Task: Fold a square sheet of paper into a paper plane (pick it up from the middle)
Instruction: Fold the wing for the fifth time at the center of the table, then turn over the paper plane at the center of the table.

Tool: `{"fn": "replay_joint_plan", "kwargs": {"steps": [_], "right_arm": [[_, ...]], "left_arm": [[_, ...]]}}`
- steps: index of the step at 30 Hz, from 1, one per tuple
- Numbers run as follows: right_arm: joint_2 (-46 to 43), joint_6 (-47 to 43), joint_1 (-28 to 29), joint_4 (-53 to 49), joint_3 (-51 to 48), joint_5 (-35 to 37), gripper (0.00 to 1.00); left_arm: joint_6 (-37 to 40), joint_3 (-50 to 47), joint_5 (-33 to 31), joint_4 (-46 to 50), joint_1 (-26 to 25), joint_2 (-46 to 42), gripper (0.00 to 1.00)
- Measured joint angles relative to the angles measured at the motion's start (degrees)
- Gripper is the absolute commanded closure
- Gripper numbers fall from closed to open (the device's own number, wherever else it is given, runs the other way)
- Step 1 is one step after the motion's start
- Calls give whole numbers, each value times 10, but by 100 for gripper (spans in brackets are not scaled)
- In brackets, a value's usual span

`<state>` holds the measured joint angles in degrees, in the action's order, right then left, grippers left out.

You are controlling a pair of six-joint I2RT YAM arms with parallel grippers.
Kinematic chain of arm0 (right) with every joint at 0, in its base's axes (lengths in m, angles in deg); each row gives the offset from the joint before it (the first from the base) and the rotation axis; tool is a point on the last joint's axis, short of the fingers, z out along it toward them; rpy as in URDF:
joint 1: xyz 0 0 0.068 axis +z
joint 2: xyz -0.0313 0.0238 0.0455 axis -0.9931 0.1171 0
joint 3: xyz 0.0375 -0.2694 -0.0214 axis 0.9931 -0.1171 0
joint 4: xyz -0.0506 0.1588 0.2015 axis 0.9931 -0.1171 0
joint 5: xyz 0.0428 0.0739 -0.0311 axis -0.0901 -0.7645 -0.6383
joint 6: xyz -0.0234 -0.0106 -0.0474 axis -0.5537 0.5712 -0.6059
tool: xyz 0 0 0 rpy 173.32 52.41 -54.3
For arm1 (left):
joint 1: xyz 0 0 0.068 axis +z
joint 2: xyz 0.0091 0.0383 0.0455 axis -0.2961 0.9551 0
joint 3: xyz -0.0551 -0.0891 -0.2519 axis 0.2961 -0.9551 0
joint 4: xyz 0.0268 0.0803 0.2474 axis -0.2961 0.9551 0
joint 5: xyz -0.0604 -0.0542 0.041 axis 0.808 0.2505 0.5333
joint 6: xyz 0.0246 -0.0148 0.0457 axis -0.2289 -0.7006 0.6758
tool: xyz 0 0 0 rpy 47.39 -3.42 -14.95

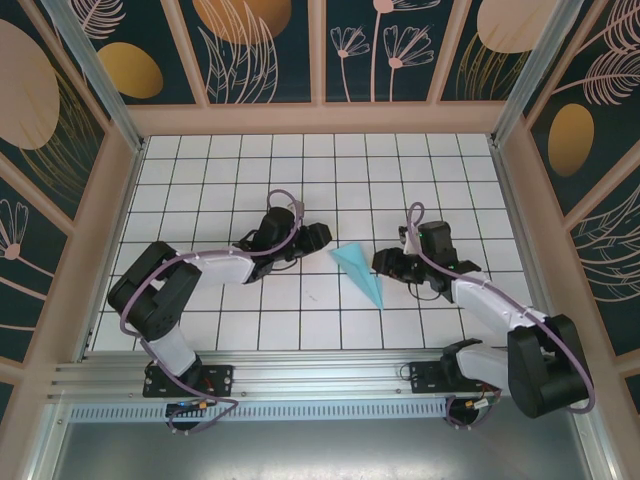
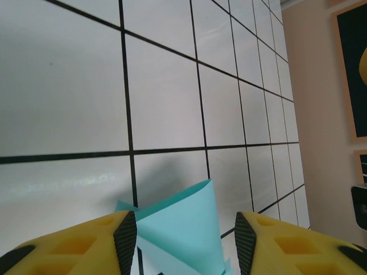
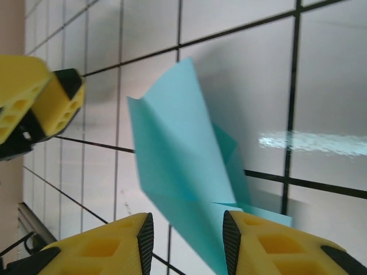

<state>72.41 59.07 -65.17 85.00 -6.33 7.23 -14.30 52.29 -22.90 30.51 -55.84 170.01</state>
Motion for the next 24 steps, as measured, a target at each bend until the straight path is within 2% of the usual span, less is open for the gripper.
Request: {"fn": "replay_joint_plan", "kwargs": {"steps": [13, 24], "right_arm": [[97, -63, 0, -20, 5, -8, 56], [102, -74, 0, -25, 7, 43, 52]], "left_arm": [[-22, -16, 6, -5, -18, -6, 49], [-25, -11, 20, -9, -35, 4, 52]]}}
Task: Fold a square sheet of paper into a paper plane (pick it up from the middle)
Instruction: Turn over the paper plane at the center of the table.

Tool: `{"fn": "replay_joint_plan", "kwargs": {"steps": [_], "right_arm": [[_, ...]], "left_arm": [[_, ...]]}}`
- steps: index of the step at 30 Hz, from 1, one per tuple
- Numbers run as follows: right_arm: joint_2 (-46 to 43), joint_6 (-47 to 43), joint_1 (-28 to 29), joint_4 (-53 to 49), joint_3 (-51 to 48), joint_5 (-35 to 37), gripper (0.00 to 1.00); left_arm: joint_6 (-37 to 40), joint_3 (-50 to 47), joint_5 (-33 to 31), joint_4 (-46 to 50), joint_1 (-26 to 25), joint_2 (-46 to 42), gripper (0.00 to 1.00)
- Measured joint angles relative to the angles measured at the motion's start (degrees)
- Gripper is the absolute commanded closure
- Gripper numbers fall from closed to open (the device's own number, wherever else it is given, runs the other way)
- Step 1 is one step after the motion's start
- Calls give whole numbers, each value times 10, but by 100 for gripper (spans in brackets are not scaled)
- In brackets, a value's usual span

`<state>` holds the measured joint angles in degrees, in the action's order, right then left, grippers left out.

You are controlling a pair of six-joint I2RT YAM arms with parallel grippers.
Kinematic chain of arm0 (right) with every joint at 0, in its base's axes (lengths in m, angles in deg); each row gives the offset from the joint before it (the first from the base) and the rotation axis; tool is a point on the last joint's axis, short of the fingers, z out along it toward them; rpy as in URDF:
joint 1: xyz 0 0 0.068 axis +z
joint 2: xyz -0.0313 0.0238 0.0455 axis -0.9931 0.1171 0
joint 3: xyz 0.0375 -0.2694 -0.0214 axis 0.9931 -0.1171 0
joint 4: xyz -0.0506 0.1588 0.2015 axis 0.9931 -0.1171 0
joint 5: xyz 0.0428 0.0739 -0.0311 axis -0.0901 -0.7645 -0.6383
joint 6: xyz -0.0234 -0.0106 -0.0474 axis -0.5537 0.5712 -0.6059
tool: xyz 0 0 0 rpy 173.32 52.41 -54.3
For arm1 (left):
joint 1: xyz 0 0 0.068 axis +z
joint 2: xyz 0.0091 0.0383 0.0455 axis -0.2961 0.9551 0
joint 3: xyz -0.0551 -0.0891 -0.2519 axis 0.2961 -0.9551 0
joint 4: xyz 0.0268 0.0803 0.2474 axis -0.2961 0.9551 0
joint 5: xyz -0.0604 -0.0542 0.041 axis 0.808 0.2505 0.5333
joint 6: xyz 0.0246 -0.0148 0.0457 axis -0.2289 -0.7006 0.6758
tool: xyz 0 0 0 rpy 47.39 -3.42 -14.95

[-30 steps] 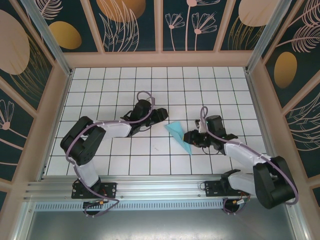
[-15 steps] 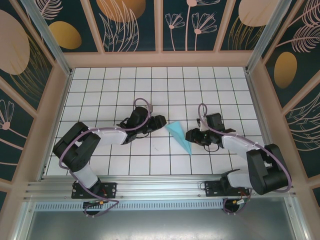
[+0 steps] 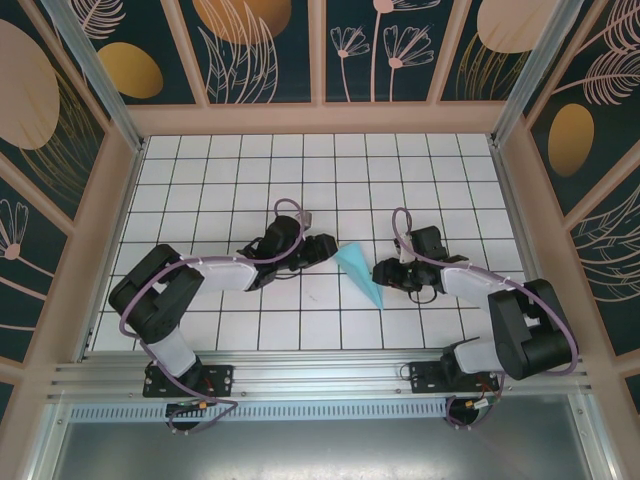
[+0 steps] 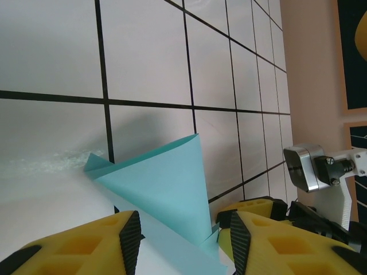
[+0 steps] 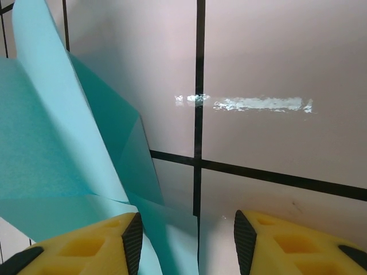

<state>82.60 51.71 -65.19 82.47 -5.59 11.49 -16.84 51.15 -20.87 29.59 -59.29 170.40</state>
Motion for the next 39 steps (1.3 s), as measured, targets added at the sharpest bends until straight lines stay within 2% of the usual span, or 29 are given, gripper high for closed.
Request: {"fn": "replay_joint_plan", "kwargs": {"steps": [8, 17, 20, 23, 31, 37, 39], "right_arm": [[22, -9, 1, 13, 2, -53, 52], [29, -24, 40, 17, 5, -71, 71], [29, -28, 69, 6, 16, -42, 79], [29, -31, 105, -10, 36, 5, 83], [33, -14, 196, -34, 83, 102, 79], [83, 3, 245, -49, 121, 156, 78], [101, 9, 261, -59, 136, 177, 74]], "left_arm": [[-1, 11, 3, 0, -12, 28, 52], [0, 16, 4, 0, -12, 39, 52], [0, 16, 4, 0, -12, 39, 52], [-1, 16, 0, 0, -12, 39, 52], [-11, 14, -35, 7, -12, 33, 57], [-26, 3, -55, 14, -12, 30, 62], [-31, -4, -60, 14, -12, 29, 63]]}}
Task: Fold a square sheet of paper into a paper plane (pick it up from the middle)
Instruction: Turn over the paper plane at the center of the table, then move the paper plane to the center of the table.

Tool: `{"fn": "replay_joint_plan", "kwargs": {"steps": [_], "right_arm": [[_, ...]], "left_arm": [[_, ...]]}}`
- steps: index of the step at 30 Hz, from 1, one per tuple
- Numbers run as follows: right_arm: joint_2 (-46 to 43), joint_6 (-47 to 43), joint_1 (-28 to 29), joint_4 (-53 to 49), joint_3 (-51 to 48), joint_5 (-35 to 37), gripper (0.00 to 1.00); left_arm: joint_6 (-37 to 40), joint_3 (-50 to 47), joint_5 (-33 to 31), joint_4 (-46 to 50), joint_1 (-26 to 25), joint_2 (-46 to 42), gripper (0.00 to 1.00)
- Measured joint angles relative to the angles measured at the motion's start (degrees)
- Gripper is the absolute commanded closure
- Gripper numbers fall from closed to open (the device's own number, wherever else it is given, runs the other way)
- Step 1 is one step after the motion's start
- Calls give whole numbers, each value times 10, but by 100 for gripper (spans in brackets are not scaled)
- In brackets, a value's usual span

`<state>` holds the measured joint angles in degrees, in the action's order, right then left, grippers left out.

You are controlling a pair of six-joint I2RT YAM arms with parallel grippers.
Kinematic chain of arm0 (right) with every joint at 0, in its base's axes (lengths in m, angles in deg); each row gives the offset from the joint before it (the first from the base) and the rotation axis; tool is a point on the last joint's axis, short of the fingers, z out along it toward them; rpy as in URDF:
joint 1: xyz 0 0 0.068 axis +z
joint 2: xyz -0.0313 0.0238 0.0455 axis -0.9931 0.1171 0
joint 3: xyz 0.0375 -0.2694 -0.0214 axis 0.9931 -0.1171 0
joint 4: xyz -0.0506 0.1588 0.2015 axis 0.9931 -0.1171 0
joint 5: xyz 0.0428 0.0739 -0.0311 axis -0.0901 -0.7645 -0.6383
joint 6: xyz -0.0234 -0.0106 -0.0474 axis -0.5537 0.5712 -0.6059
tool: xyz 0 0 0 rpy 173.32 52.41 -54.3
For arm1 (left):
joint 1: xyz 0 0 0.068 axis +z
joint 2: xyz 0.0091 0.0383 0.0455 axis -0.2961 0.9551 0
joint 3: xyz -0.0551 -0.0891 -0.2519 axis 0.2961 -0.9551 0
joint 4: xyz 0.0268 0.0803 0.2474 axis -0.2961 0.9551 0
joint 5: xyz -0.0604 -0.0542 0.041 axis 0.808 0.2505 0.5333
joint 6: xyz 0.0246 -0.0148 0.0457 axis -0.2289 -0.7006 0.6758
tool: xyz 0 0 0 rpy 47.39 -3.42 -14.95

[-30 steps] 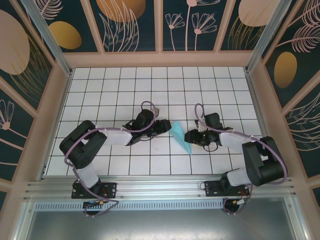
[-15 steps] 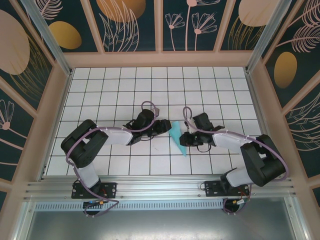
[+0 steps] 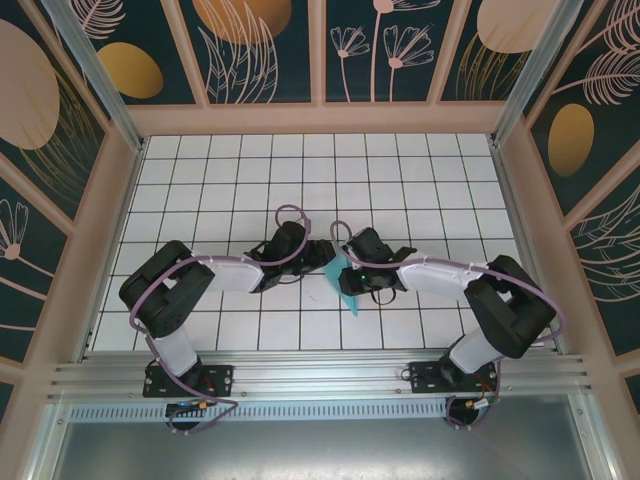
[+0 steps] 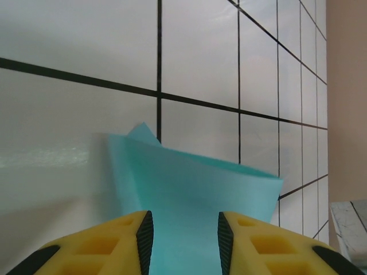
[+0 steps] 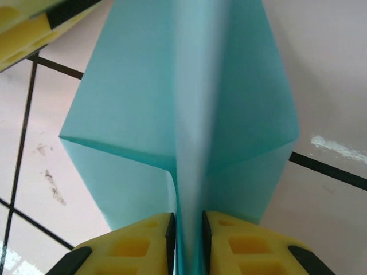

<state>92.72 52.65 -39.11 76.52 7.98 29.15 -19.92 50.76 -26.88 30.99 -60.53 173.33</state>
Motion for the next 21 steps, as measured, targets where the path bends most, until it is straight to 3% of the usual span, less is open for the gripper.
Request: {"fn": "replay_joint_plan", "kwargs": {"steps": [10, 21], "right_arm": [[16, 34, 35, -48, 43, 80, 55], [-22, 43, 34, -69, 43, 104, 56]], "left_arm": [[-8, -12, -5, 11, 0, 0, 72], [-8, -25, -3, 25, 0, 2, 80]]}}
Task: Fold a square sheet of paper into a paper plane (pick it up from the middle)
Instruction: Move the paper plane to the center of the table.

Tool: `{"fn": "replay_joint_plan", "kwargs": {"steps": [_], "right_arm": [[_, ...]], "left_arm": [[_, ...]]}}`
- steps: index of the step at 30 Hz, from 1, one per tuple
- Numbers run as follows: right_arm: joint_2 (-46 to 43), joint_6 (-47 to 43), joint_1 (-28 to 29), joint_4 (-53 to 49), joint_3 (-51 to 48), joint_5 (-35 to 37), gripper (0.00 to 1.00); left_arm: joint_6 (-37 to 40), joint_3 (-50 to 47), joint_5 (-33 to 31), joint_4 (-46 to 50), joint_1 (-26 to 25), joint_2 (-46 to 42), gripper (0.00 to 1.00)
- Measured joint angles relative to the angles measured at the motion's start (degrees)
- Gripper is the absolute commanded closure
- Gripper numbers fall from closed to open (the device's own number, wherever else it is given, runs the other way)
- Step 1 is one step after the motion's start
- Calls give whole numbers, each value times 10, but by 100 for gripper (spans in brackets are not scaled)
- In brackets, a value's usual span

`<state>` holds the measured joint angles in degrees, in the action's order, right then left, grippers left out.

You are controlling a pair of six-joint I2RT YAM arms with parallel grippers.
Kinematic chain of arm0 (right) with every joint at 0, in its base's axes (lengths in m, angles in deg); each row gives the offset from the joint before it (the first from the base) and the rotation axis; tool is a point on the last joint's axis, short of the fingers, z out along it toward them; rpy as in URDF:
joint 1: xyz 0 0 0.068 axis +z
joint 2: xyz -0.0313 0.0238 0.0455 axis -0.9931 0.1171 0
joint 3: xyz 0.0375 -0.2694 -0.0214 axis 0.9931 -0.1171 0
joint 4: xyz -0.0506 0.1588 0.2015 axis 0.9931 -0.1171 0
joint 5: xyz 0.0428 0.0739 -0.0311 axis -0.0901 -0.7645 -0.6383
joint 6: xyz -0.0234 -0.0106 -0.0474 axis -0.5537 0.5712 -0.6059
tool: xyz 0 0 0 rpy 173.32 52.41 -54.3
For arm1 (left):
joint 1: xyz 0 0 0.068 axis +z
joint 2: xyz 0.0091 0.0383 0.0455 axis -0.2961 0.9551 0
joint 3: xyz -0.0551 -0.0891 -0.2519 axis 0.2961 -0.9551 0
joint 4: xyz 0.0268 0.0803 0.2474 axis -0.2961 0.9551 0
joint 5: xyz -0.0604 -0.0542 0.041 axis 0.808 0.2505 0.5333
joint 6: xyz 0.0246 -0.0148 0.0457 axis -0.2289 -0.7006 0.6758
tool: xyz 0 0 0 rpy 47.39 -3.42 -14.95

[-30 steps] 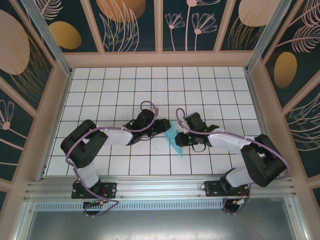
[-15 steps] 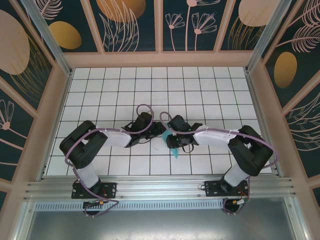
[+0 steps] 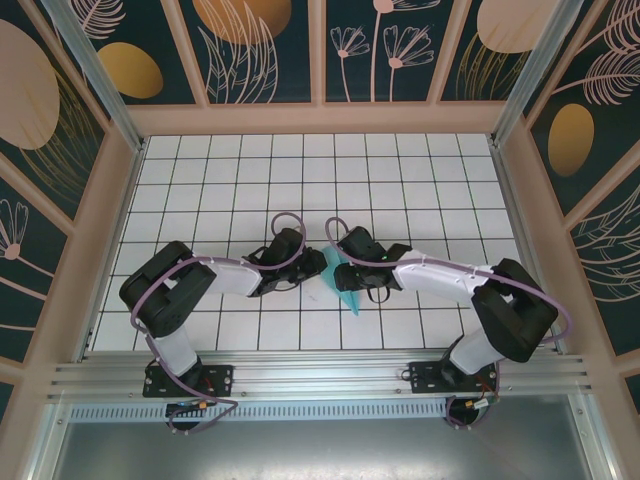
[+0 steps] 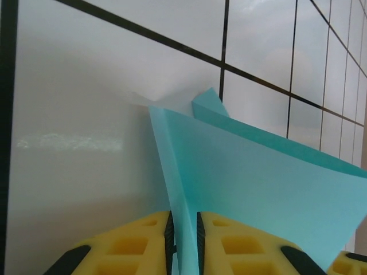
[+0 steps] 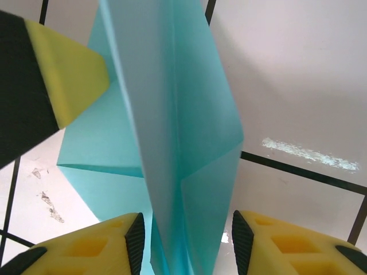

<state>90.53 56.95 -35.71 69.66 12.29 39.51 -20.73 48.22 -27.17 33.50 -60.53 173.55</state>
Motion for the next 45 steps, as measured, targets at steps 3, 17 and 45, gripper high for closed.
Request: {"fn": "replay_joint_plan", "kwargs": {"steps": [3, 17, 45], "right_arm": [[0, 0, 0, 0, 0, -13, 56], [0, 17, 16, -22, 17, 3, 66], [79, 30, 28, 16, 16, -14, 80]], "left_arm": [[0, -2, 0, 4, 0, 0, 80], [2, -2, 2, 7, 0, 7, 81], [2, -2, 2, 7, 0, 8, 81]]}}
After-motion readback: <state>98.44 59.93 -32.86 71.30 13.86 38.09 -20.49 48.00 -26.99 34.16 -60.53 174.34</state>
